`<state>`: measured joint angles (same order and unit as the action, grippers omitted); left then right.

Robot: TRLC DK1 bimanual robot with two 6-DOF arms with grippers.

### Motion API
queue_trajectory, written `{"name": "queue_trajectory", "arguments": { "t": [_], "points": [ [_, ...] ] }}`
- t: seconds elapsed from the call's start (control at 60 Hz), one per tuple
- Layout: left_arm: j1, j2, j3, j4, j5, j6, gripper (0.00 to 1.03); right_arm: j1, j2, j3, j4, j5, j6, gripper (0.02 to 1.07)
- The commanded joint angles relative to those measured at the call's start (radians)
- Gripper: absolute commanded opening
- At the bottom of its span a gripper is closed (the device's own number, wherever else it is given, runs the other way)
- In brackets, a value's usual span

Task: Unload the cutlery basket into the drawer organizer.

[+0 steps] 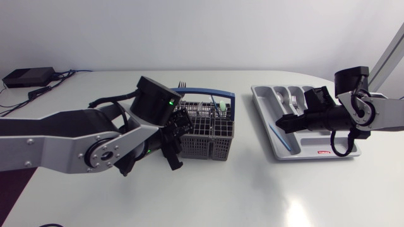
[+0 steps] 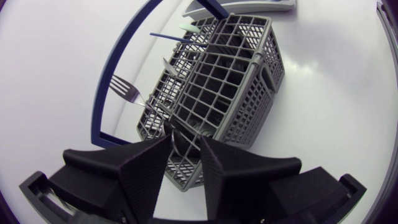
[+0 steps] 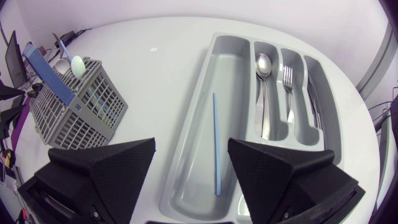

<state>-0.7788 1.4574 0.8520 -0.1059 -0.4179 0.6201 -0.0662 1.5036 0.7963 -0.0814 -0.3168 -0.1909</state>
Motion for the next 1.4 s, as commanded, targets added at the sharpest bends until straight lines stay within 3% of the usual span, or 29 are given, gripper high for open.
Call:
{"name": "queue_trajectory", "arguments": {
  "t": [0.0, 0.467, 0.683, 0.767, 1.383],
  "points": [
    [0.015, 0.024, -0.028, 0.009, -0.009, -0.022, 0.51, 0.005, -0.017, -0.025, 0.0, -0.004, -0.019, 0.88],
    [0.049, 0.067, -0.03, 0.074, -0.013, -0.014, 0.51, 0.005, -0.028, -0.029, -0.001, -0.007, -0.027, 0.88],
    [0.052, 0.077, -0.028, 0.091, -0.013, -0.011, 0.2, 0.005, -0.031, -0.029, -0.001, -0.008, -0.031, 0.88],
    [0.053, 0.075, -0.03, 0.091, -0.013, -0.01, 0.16, 0.006, -0.032, -0.029, -0.001, -0.008, -0.033, 0.88],
    [0.041, -0.051, -0.045, 0.121, -0.039, 0.024, 0.13, 0.017, -0.049, -0.035, -0.003, -0.007, -0.033, 0.88]
  ]
}}
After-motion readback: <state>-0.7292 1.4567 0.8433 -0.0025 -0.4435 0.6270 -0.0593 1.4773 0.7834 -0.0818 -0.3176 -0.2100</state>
